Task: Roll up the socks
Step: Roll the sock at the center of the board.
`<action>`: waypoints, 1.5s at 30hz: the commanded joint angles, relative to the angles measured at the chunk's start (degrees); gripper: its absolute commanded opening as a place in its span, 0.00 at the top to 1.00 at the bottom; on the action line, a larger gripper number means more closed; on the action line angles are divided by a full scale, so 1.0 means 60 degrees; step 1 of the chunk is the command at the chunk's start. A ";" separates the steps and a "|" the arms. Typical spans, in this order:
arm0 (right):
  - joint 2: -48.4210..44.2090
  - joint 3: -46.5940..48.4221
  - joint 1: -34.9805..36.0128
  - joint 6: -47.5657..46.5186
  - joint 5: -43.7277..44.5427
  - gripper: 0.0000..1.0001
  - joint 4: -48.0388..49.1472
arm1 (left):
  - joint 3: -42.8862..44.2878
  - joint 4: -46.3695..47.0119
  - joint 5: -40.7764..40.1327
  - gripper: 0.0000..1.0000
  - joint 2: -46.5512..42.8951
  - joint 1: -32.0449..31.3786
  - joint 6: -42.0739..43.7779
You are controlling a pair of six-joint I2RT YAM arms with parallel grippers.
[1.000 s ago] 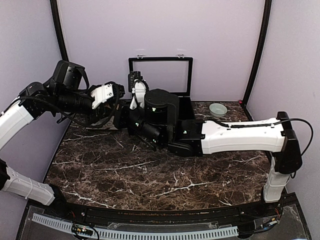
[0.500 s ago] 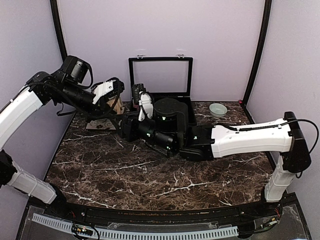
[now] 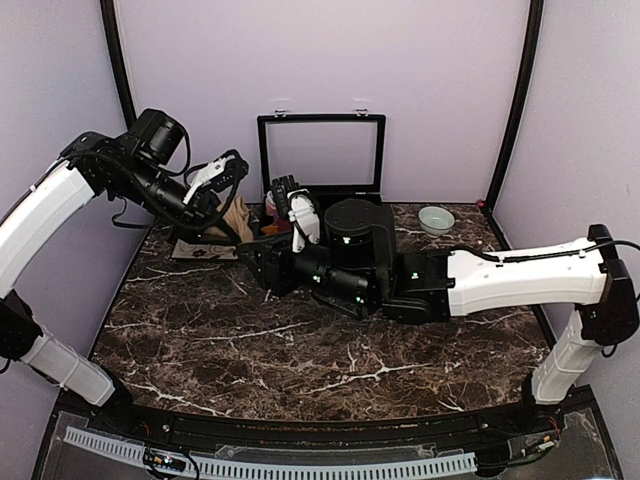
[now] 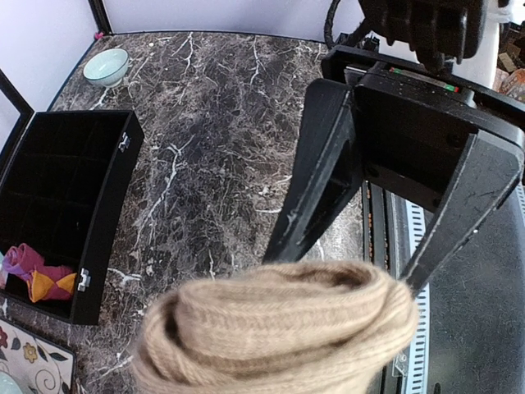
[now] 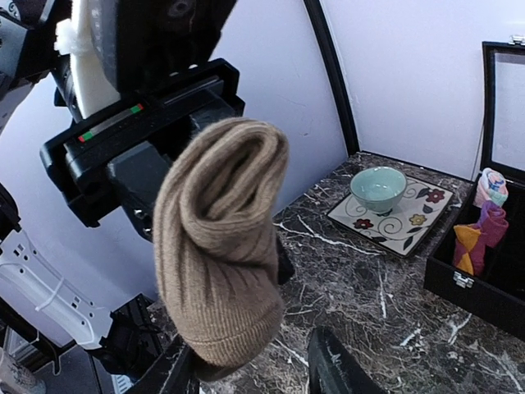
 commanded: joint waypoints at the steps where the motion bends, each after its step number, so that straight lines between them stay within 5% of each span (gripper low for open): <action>1: -0.0221 0.0334 0.0070 -0.0198 0.0911 0.58 -0.0361 | 0.0203 -0.0469 0.0513 1.00 -0.0070 0.0023 0.0125; 9: -0.0419 0.0138 0.0064 -0.0436 0.1079 1.00 0.0212 | 0.0247 -0.1121 0.1733 1.00 0.0006 0.0021 0.0601; 24: -0.0108 0.0454 -0.0026 -0.0596 -0.0796 1.00 0.0482 | 0.0790 -0.3383 0.4132 1.00 0.0468 -0.0001 0.2487; 31: 0.0034 0.0891 -0.0034 -0.0967 -0.1353 1.00 0.0353 | 0.0499 -0.3394 0.4200 1.00 0.0400 -0.0048 0.2658; 36: -0.0217 0.0710 -0.0234 -0.1264 -0.2473 0.71 0.0272 | 0.0430 -0.3394 0.4336 1.00 0.0444 -0.0067 0.2683; 40: -0.0444 0.0914 -0.0393 -0.1912 -0.2410 0.53 -0.1269 | 0.0535 -0.3384 0.4131 1.00 0.0578 -0.0066 0.2546; 45: -0.1870 -0.0207 -0.0607 -0.2390 -0.2121 0.38 -0.1654 | 0.0564 -0.3394 0.3888 1.00 0.0732 -0.0063 0.2397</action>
